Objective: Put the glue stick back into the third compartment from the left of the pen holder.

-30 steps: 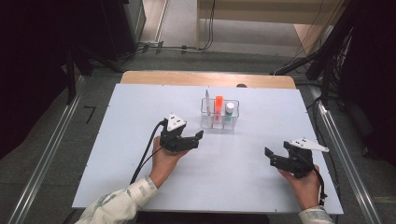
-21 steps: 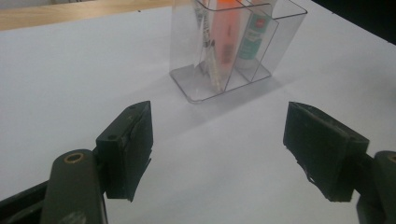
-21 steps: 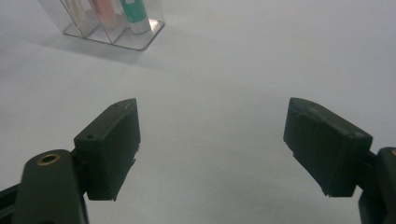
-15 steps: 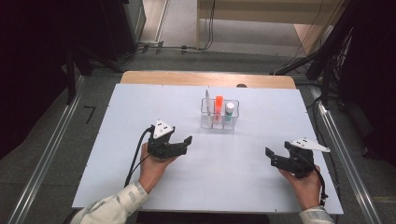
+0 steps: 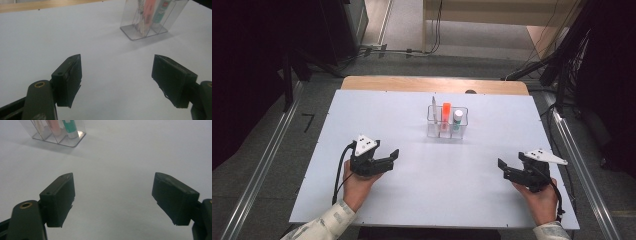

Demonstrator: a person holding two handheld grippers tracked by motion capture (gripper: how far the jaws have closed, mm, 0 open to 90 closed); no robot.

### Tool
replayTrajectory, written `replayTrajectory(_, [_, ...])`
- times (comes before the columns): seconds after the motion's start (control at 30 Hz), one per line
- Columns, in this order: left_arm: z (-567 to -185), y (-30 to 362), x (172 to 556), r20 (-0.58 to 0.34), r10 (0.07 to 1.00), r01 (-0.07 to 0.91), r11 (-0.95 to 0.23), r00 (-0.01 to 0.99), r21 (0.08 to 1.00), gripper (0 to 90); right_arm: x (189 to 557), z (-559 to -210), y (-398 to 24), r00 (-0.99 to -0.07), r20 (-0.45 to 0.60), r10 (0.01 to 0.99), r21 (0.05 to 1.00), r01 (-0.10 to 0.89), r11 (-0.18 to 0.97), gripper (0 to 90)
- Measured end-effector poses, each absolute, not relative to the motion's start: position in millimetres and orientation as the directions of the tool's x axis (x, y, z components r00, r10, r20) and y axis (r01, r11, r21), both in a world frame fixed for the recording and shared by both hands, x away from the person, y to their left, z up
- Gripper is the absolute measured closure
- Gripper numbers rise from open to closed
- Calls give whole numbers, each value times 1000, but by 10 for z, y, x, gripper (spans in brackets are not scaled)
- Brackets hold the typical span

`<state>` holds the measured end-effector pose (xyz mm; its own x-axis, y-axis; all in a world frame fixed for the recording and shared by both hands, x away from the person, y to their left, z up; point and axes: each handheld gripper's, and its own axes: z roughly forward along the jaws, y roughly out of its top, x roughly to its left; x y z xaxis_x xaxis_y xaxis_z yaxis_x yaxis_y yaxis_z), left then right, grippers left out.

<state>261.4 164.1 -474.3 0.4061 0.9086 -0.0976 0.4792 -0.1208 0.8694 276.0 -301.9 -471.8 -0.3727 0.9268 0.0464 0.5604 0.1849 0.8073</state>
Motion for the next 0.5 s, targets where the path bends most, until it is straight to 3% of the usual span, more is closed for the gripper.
replayTrajectory(0.5, [-4740,1934,2441,-115,931,488,-75,347,869,247,2699,-4705,-3055,-365,50,930,808,562,178,171])
